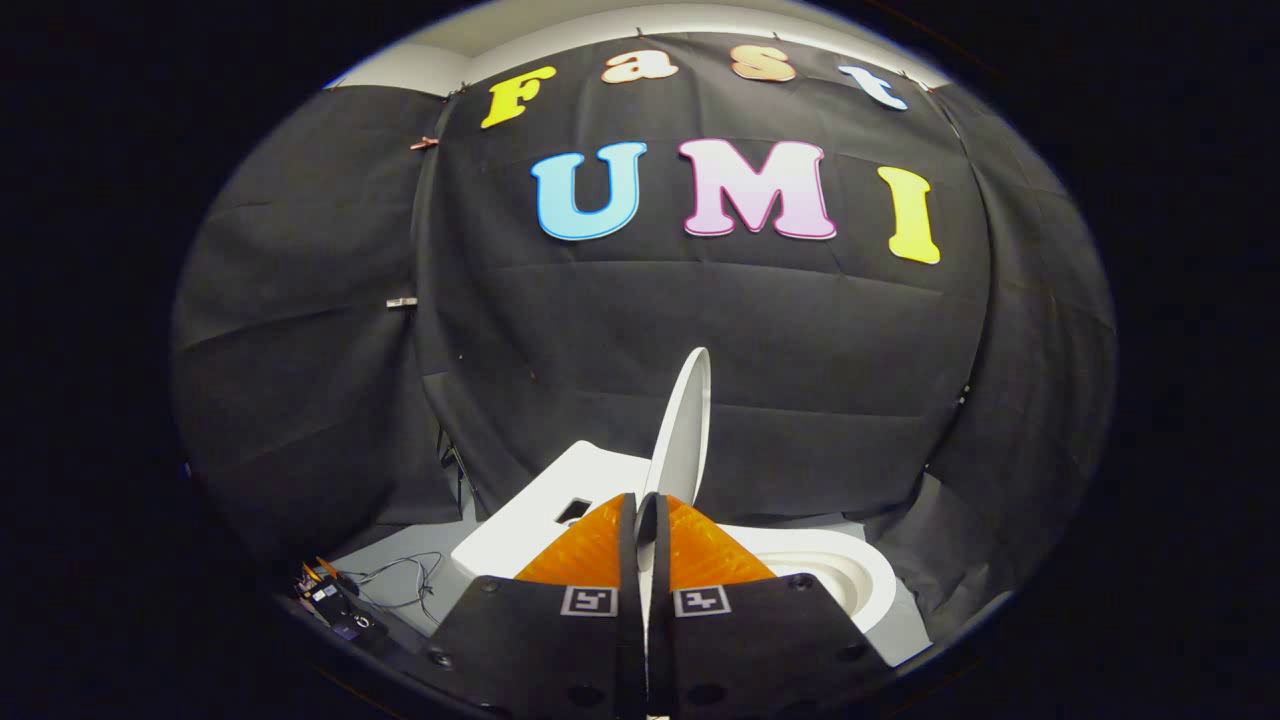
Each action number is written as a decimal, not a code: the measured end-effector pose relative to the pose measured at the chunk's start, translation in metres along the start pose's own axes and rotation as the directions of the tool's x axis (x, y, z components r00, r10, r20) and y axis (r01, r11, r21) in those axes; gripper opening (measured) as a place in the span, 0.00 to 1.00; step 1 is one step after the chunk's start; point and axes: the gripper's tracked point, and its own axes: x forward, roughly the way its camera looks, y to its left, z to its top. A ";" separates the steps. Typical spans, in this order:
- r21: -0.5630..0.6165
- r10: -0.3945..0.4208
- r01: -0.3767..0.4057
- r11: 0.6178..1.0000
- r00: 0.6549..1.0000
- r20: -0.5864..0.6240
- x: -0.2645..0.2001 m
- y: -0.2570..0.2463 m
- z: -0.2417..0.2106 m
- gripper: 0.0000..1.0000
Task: Open the toilet lid.
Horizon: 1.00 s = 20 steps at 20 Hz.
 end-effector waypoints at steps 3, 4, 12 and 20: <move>-0.022 0.024 -0.024 0.999 1.000 -0.007 0.004 0.019 -0.002 0.06; -0.027 0.030 -0.030 0.999 1.000 -0.008 0.006 0.025 -0.001 0.06; -0.098 0.062 -0.063 0.993 0.998 -0.015 0.020 0.067 -0.002 0.06; -0.092 0.092 -0.091 0.992 0.996 0.009 0.014 0.068 0.007 0.59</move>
